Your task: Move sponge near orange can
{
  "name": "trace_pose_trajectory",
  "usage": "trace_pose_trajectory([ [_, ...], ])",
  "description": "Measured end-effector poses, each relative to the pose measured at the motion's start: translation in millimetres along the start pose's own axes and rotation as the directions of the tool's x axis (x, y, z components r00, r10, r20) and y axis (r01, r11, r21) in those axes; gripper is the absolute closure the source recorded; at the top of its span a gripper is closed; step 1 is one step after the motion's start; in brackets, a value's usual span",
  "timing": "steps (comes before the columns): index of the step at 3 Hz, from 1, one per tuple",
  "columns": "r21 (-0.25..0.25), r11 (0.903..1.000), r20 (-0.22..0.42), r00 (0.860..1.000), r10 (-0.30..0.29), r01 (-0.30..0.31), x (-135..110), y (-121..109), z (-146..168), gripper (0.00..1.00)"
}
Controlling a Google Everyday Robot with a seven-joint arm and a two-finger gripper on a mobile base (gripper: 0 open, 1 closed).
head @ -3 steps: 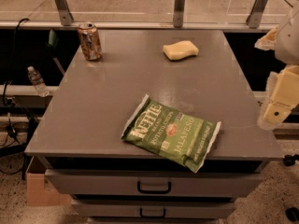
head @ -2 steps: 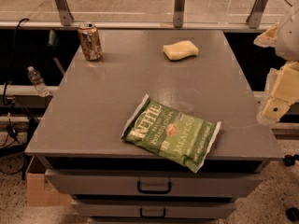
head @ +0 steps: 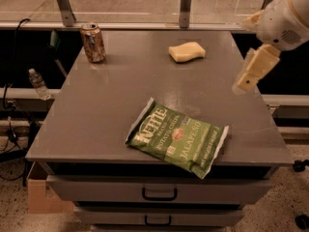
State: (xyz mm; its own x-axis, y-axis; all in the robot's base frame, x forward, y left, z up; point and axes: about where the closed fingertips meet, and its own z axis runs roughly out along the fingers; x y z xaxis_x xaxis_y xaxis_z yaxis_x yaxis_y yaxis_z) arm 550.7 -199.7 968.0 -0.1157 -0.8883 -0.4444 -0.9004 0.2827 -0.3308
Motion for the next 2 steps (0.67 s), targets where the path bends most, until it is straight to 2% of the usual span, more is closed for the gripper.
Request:
trace_pose_trajectory([
  [1, 0.038, 0.9992, 0.113, 0.994, 0.006, -0.01, -27, -54, 41, 0.0],
  [2, 0.056, 0.9977, 0.185, 0.982, 0.028, -0.039, -66, -101, 82, 0.0],
])
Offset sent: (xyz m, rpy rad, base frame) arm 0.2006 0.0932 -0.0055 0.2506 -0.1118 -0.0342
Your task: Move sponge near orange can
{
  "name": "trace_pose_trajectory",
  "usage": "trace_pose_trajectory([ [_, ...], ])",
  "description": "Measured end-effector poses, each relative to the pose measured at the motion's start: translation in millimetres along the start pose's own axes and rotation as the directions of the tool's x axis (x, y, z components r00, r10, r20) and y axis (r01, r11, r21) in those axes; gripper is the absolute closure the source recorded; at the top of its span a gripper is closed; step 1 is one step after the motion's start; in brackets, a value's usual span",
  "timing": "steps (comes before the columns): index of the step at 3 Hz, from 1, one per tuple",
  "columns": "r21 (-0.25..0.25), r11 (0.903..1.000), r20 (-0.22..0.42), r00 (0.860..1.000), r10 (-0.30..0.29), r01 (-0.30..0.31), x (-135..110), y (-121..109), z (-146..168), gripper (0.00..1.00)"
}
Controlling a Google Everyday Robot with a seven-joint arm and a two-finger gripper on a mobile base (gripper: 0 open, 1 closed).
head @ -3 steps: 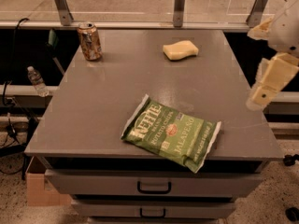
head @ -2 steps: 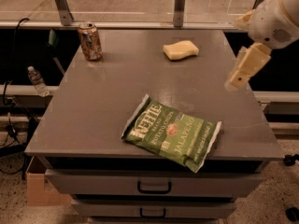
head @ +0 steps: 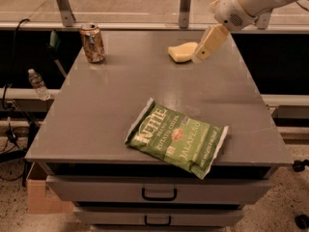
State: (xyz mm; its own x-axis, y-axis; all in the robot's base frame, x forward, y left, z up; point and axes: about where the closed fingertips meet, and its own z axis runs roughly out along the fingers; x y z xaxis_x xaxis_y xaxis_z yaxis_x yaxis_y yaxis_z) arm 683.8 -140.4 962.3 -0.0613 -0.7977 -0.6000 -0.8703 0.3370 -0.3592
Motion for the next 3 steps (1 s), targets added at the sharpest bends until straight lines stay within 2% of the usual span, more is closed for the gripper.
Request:
trace_pose_trajectory([
  [1, -0.001, 1.0, -0.001, 1.0, 0.0, 0.0, 1, 0, 0, 0.0],
  [2, 0.002, 0.9954, 0.058, 0.994, 0.095, -0.096, 3, -8, 28, 0.0],
  [3, 0.006, 0.9696, 0.12, 0.963, 0.242, -0.245, 14, -22, 69, 0.0],
])
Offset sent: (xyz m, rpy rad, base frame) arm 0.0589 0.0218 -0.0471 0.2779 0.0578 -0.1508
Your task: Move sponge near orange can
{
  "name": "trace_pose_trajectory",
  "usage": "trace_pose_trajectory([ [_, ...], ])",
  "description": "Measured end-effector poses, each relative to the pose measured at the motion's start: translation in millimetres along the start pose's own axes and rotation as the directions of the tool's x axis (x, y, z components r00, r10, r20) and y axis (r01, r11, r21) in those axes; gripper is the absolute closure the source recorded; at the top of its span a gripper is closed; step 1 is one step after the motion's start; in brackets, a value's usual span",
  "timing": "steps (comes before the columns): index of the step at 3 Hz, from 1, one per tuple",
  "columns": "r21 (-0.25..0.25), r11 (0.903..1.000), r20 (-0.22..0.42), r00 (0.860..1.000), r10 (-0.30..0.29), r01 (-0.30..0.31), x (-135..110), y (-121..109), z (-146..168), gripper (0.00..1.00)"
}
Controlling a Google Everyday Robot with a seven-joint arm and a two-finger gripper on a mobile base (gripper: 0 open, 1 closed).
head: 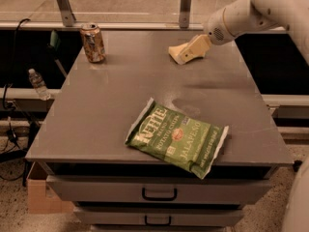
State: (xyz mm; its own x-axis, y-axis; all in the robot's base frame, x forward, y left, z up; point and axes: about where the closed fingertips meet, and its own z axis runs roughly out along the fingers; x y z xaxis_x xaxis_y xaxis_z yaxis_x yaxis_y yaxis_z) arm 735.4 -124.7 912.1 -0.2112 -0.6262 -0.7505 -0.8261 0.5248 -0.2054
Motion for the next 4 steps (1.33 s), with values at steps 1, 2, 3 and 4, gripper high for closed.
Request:
trace_pose_trajectory([
  [1, 0.022, 0.9913, 0.048, 0.991, 0.129, -0.13, 18, -23, 28, 0.0],
  [2, 0.027, 0.973, 0.079, 0.971, 0.226, -0.229, 41, -47, 52, 0.02],
  [3, 0.017, 0.9638, 0.081, 0.961, 0.264, -0.266, 53, -52, 60, 0.23],
  [4, -0.017, 0.9632, 0.091, 0.959, 0.269, -0.268, 51, -44, 61, 0.46],
])
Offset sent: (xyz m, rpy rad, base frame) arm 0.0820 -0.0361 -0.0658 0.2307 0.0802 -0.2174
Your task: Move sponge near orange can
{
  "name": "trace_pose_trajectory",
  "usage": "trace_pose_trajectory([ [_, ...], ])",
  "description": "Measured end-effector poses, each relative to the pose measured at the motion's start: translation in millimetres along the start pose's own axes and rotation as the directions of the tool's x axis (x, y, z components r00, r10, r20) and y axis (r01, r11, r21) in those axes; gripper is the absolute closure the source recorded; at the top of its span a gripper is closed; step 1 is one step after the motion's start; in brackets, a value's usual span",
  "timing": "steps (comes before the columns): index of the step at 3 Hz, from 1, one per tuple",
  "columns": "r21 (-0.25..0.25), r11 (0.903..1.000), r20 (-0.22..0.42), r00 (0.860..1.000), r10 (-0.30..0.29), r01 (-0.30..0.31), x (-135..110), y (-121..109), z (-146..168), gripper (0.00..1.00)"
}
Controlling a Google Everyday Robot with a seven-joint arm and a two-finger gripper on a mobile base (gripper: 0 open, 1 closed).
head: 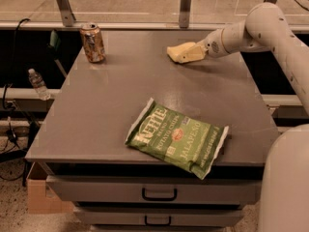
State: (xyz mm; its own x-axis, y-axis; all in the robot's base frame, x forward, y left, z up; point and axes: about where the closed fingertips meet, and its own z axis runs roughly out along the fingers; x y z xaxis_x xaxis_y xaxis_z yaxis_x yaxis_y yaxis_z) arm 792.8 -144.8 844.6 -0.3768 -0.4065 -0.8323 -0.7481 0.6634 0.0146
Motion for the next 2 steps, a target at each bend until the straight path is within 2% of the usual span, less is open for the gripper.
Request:
trace_pose_trajectory([
  [1, -0.06, 0.9967, 0.029, 0.998, -0.053, 0.055, -21, 24, 0, 0.7],
  [2, -0.123, 0.9749, 0.067, 0.982, -0.179, 0.186, -60, 61, 7, 0.92],
])
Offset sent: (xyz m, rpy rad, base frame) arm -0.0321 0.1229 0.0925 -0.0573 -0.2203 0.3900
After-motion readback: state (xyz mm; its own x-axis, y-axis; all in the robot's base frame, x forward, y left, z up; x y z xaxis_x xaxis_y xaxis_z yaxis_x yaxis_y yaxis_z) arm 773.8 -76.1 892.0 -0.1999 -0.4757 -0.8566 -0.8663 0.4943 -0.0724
